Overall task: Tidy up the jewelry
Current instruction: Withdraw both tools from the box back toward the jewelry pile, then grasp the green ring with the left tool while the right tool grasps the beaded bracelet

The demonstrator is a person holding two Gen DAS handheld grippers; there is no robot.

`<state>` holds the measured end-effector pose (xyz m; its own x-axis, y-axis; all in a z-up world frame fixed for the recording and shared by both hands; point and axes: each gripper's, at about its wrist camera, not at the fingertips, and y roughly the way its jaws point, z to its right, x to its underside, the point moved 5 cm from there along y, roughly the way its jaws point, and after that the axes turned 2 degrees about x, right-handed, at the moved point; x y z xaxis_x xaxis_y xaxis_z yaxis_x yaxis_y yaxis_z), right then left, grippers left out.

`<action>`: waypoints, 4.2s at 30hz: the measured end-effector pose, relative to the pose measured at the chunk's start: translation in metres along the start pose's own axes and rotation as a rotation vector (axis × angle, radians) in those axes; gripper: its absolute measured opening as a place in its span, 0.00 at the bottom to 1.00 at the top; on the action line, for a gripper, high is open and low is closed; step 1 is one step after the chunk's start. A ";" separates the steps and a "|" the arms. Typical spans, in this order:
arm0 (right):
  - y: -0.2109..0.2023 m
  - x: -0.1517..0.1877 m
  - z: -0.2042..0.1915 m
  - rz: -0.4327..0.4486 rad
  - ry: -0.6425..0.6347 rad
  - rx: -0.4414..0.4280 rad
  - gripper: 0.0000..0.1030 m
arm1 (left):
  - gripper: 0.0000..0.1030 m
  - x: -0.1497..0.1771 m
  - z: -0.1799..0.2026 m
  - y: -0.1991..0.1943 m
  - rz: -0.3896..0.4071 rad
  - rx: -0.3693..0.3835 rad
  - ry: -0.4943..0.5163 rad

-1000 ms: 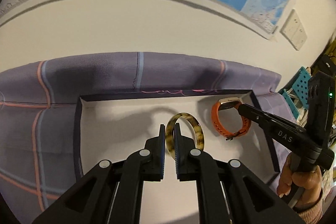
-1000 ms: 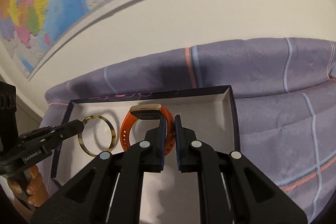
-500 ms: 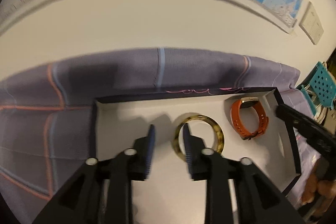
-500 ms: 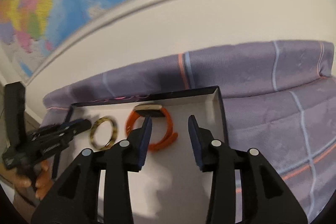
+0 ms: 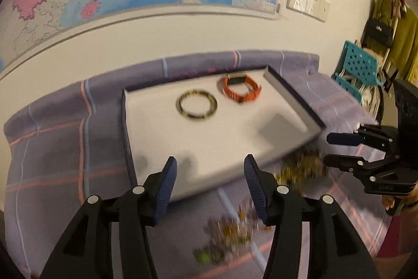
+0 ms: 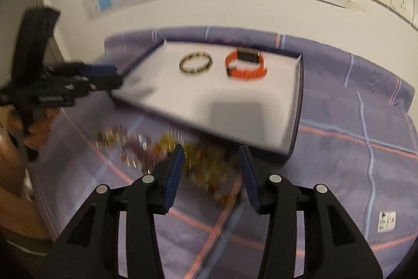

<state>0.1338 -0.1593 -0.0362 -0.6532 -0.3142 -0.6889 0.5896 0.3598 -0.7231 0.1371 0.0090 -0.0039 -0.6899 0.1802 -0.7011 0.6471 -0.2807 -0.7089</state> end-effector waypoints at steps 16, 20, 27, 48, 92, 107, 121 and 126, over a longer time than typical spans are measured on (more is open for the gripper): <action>0.005 0.033 -0.020 -0.050 -0.084 0.033 0.10 | 0.54 0.068 0.019 -0.006 -0.060 0.012 -0.027; -0.016 0.036 -0.021 -0.031 -0.045 -0.018 0.10 | 0.54 0.074 0.023 -0.011 -0.056 0.024 -0.014; -0.042 0.052 -0.041 -0.050 -0.069 -0.102 0.10 | 0.54 0.084 0.019 -0.020 -0.055 0.039 -0.020; -0.026 0.027 -0.068 0.012 0.012 -0.248 0.31 | 0.51 0.084 0.001 -0.001 -0.086 0.023 -0.072; 0.037 -0.015 -0.104 -0.043 0.021 -0.371 0.15 | 0.35 0.088 -0.022 -0.010 -0.069 0.002 -0.123; -0.017 0.009 -0.088 -0.006 0.187 -0.660 0.16 | 0.35 0.089 -0.021 -0.025 -0.043 -0.001 -0.125; -0.027 0.045 -0.010 -0.007 0.210 -0.212 0.38 | 0.45 0.096 0.038 -0.038 -0.037 0.168 0.024; -0.029 0.069 -0.008 -0.051 0.176 -0.148 0.41 | 0.51 0.104 0.066 -0.023 -0.079 0.192 0.101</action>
<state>0.0677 -0.1850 -0.0623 -0.7605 -0.1820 -0.6233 0.4865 0.4761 -0.7326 0.0288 -0.0279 -0.0557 -0.6939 0.2997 -0.6547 0.5119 -0.4340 -0.7413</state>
